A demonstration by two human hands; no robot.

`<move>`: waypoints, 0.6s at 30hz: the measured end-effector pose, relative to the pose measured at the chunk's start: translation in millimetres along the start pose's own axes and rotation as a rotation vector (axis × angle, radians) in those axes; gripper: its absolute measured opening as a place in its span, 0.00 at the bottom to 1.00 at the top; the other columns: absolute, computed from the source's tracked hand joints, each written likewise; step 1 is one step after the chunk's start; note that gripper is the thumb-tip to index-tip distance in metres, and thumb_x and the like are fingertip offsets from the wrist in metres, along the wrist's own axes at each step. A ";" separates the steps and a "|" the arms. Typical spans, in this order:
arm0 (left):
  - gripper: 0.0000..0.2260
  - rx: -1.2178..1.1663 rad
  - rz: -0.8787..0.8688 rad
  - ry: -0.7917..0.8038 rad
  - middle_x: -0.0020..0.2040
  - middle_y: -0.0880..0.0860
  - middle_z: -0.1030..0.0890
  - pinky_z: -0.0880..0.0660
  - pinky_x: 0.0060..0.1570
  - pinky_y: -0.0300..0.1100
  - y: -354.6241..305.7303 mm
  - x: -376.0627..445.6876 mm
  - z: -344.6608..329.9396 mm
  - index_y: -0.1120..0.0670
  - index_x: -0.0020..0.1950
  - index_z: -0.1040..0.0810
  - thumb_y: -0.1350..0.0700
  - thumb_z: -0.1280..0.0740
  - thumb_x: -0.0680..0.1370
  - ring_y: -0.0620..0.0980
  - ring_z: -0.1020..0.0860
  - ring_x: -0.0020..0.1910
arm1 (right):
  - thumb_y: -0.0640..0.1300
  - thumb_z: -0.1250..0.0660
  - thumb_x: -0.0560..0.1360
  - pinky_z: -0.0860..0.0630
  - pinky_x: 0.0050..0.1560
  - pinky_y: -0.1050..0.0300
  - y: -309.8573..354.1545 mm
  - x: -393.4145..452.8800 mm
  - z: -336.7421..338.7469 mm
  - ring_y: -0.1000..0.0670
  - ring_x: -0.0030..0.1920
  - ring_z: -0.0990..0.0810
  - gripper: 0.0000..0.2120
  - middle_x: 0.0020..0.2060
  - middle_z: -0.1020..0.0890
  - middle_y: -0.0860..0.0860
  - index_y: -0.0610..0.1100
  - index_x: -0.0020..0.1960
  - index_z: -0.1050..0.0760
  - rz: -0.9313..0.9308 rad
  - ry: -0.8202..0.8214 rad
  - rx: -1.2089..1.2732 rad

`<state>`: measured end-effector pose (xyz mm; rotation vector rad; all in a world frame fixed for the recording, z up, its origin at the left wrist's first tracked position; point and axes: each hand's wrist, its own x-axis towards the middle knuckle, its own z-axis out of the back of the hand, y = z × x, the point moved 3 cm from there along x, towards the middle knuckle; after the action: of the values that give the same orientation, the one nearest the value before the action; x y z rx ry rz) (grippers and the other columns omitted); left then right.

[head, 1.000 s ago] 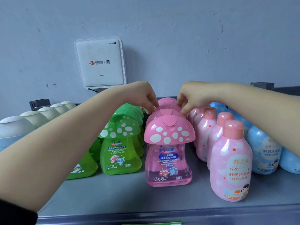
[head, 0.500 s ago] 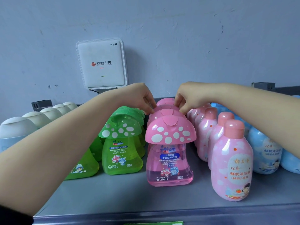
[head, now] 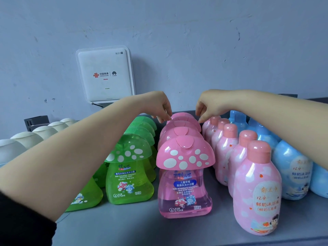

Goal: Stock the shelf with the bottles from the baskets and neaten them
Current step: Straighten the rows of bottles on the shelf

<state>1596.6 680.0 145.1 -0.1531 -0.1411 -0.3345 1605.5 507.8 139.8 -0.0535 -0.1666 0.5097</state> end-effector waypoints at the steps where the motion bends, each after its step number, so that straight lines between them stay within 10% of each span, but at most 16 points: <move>1: 0.06 0.008 0.004 0.016 0.43 0.53 0.15 0.23 0.45 0.38 1.0 3.3 -2.6 0.53 0.50 0.18 0.56 0.29 0.74 0.45 0.20 0.38 | 0.49 0.29 0.72 0.28 0.48 0.61 1.2 1.9 -1.4 0.51 0.47 0.23 0.17 0.52 0.17 0.51 0.44 0.58 0.21 0.005 0.007 -0.008; 18: 0.10 0.063 0.023 0.105 0.37 0.47 0.18 0.26 0.30 0.27 12.9 10.5 -7.8 0.57 0.56 0.19 0.58 0.30 0.75 0.34 0.22 0.28 | 0.44 0.30 0.72 0.29 0.40 0.66 17.0 20.9 -9.5 0.53 0.42 0.24 0.15 0.47 0.15 0.49 0.45 0.58 0.21 0.083 0.000 0.033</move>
<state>1611.7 687.4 137.6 -0.0748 -0.0458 -0.3140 1616.9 532.8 131.9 -0.0282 -0.1565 0.5956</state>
